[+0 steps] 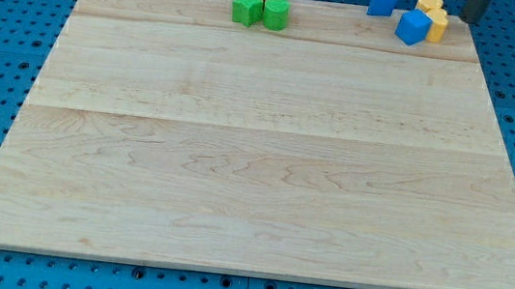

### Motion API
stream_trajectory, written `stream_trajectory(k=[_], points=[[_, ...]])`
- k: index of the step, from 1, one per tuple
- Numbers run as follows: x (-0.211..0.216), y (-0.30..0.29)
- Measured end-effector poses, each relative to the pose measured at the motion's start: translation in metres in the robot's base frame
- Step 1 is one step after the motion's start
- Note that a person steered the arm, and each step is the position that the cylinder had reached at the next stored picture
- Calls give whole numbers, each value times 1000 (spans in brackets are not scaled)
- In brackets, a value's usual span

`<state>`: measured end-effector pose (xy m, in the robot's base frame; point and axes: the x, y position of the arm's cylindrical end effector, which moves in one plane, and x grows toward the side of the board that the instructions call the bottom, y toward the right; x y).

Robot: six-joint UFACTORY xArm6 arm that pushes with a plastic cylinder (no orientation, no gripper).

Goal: Separate the yellow blocks from each other

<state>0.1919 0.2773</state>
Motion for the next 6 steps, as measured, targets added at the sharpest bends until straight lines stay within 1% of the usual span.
stream_trajectory(k=[2, 3, 5, 6], points=[[4, -34], [13, -38], [40, -40], [36, -22]])
